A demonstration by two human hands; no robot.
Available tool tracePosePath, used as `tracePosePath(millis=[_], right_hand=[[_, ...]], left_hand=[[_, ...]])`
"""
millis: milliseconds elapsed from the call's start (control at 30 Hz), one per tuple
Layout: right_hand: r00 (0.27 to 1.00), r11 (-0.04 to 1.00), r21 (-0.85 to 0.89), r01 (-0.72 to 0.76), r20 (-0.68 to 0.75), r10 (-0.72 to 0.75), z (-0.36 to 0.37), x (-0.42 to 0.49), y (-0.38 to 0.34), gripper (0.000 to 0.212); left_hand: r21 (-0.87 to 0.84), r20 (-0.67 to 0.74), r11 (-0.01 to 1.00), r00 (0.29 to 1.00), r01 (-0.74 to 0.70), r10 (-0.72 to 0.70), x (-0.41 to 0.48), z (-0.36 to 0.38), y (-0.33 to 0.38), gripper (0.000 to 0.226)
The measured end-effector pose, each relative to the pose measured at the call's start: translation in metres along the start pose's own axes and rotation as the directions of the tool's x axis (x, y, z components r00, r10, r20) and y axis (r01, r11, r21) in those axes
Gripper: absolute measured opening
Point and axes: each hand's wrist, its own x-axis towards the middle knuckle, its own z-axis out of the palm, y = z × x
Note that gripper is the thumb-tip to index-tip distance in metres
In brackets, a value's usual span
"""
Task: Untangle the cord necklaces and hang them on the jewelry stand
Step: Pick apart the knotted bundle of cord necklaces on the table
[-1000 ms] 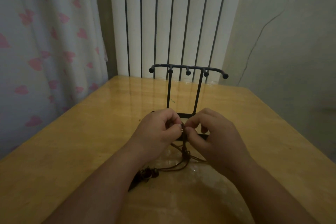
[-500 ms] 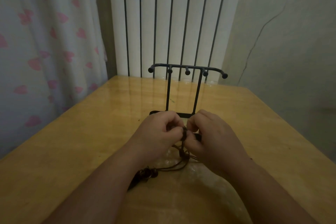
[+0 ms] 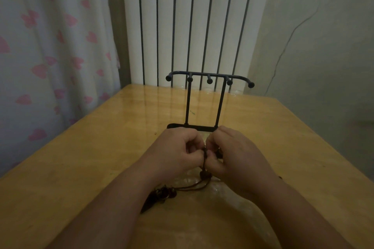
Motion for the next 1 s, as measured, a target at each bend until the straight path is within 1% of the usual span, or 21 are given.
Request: tracePosePath(millis=[133, 233, 433, 533, 700, 833, 1000], right_hand=[[1.000, 1.000, 0.016, -0.008, -0.003, 0.008, -0.0014, -0.0002, -0.0005, 0.010], [1.000, 1.000, 0.011, -0.008, -0.008, 0.008, -0.0016, -0.0009, -0.0002, 0.008], [1.000, 1.000, -0.007, -0.002, 0.011, 0.002, -0.0007, 0.0000, -0.0007, 0.008], [1.000, 1.000, 0.003, 0.002, 0.007, -0.002, -0.0017, -0.0006, -0.0018, 0.009], [1.000, 1.000, 0.000, 0.000, -0.004, 0.000, -0.0023, -0.0005, -0.0021, 0.006], [1.000, 1.000, -0.005, 0.011, -0.008, -0.011, -0.0012, -0.0010, -0.0017, 0.009], [1.000, 1.000, -0.011, 0.021, 0.000, -0.021, -0.0010, -0.0009, -0.0016, 0.007]], left_hand=[[-0.010, -0.017, 1.000, 1.000, 0.009, -0.009, 0.0015, -0.0009, -0.0002, 0.017], [0.021, -0.014, 1.000, 1.000, 0.007, -0.007, 0.0016, -0.0017, -0.0003, 0.016], [0.033, -0.008, 0.999, 1.000, 0.015, -0.015, 0.0022, -0.0003, -0.0012, 0.021], [0.002, -0.003, 1.000, 1.000, 0.017, -0.017, 0.0019, -0.0019, -0.0016, 0.019], [-0.058, -0.048, 0.998, 0.999, 0.008, -0.011, 0.0009, -0.0036, -0.0011, 0.017], [-0.078, -0.003, 0.997, 1.000, 0.029, -0.030, 0.0015, -0.0032, -0.0013, 0.022], [-0.029, 0.080, 0.998, 0.995, 0.061, -0.058, 0.0031, -0.0013, -0.0021, 0.024]])
